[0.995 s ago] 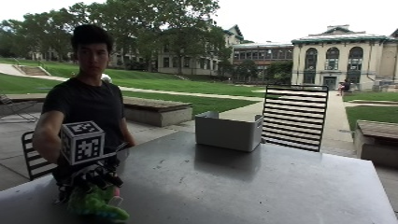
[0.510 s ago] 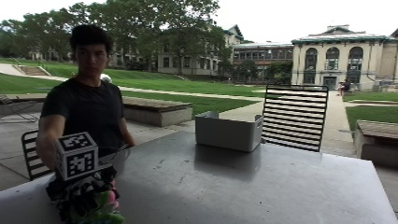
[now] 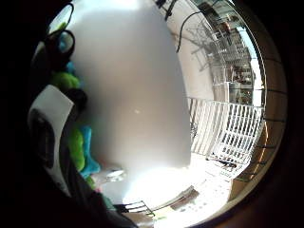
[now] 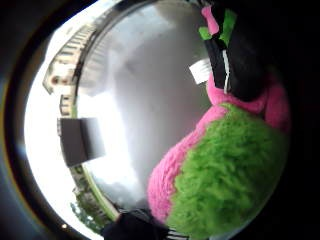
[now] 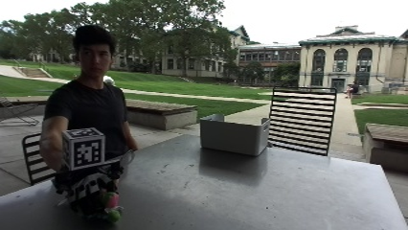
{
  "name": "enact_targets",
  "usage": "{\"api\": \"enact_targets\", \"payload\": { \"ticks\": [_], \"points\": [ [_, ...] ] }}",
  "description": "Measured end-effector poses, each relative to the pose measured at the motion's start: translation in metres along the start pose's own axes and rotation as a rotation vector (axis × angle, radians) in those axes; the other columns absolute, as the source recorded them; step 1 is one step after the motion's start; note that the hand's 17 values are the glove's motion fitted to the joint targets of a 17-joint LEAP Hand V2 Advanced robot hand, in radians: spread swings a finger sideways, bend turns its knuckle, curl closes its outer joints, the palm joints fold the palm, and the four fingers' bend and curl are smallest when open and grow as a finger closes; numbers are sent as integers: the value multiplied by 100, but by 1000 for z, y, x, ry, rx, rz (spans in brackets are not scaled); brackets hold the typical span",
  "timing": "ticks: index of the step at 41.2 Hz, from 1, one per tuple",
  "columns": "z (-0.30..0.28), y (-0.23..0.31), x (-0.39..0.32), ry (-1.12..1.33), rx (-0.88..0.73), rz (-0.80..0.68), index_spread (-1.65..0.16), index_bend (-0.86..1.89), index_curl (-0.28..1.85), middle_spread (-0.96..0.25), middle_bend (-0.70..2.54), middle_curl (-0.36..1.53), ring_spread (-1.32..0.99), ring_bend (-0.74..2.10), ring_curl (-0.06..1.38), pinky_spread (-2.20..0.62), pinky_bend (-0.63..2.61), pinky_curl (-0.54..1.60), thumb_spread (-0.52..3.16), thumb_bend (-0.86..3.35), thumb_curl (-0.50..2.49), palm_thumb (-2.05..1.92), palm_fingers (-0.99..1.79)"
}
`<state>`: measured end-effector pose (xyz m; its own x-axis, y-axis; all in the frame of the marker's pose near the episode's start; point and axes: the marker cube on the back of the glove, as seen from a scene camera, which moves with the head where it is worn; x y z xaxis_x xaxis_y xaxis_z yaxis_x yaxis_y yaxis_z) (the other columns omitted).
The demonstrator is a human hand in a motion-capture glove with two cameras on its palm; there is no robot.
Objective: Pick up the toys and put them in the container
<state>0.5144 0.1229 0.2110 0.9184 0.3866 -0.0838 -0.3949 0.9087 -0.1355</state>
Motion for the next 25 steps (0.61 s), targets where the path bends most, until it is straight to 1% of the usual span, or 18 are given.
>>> {"api": "enact_targets", "payload": {
  "ticks": [3, 8, 10, 14, 17, 21, 25],
  "points": [
    [-7, -3, -5, 8, -24, -10, -22, 76, 60, -27, 81, 43, -36, 118, 44, -49, 77, 28, 147, 58, 52, 98, 139],
    [-29, -8, -16, -27, -32, -21, -22, 75, 63, -28, 98, 49, -35, 120, 46, -53, 77, 29, 155, 66, 57, 104, 137],
    [-39, -7, -23, -43, -28, -21, -22, 72, 63, -28, 100, 50, -35, 121, 47, -53, 80, 30, 147, 63, 60, 104, 131],
    [-63, -4, -37, -65, -9, -8, -24, 65, 65, -30, 96, 50, -37, 122, 47, -51, 85, 34, 122, 44, 63, 88, 115],
    [-89, -5, -54, -78, 54, -17, -26, 60, 65, -32, 85, 47, -39, 116, 46, -50, 96, 37, 108, 33, 64, 76, 100],
    [-127, -5, -83, -100, 154, -46, -28, 55, 68, -35, 80, 47, -40, 115, 46, -49, 101, 40, 95, 27, 68, 73, 97],
    [-159, -5, -113, -129, 198, -74, -30, 50, 69, -38, 77, 47, -42, 113, 46, -48, 104, 42, 85, 24, 71, 71, 95]
  ]
}}
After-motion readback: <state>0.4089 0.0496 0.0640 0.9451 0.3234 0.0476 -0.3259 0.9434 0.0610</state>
